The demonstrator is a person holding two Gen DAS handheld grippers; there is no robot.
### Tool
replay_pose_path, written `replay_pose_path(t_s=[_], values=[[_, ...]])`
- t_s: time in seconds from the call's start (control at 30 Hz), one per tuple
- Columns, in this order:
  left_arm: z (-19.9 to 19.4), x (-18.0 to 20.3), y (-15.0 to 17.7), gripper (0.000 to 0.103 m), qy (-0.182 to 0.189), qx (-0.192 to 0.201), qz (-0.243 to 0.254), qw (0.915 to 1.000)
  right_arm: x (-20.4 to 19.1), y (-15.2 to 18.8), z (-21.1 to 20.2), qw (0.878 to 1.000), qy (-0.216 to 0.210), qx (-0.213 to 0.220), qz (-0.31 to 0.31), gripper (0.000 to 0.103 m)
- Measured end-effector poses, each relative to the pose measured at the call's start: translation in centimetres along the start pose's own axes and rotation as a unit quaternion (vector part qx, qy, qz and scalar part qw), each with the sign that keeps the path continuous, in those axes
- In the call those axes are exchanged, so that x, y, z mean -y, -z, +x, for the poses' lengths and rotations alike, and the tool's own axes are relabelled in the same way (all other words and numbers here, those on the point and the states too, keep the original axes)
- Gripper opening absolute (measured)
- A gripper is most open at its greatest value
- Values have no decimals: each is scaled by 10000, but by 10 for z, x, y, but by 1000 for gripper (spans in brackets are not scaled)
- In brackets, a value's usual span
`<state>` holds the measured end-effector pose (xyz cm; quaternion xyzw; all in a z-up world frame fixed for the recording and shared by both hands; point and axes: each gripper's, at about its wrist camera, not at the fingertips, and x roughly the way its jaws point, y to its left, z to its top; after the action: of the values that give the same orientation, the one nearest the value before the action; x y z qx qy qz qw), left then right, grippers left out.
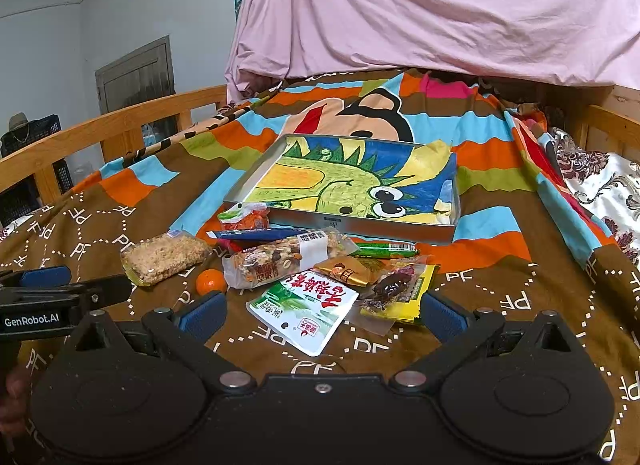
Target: Organize snacks
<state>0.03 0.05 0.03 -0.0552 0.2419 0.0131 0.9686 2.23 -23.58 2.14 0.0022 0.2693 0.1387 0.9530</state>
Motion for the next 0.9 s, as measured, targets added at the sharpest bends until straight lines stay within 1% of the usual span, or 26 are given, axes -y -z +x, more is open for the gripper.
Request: replay_pose_path(t_s=[0.07,0.37,0.47,0.6,0.73,0.9], values=[[-2,1,6,103,15,6,2,10000,0,0,0,10000,-10,-11,13,103],[-2,1,6,103,14,3,-3,10000,1,1,1,10000,-12,-16,22,103],[-1,4,10,103,15,-2,4,10000,1,1,1,10000,-12,-26,22,103],[0,6,8,103,-99,-25,3,9999,-2,3,1,10000,-22,-70,13,103],[2,5,6,103,-182,-141,-45,9997,-4,2,3,9999,-30,-142,-25,103],[2,1,4,103,-106,-277,-102,9995,-9,3,6,9996,-126,-163,-195,103]])
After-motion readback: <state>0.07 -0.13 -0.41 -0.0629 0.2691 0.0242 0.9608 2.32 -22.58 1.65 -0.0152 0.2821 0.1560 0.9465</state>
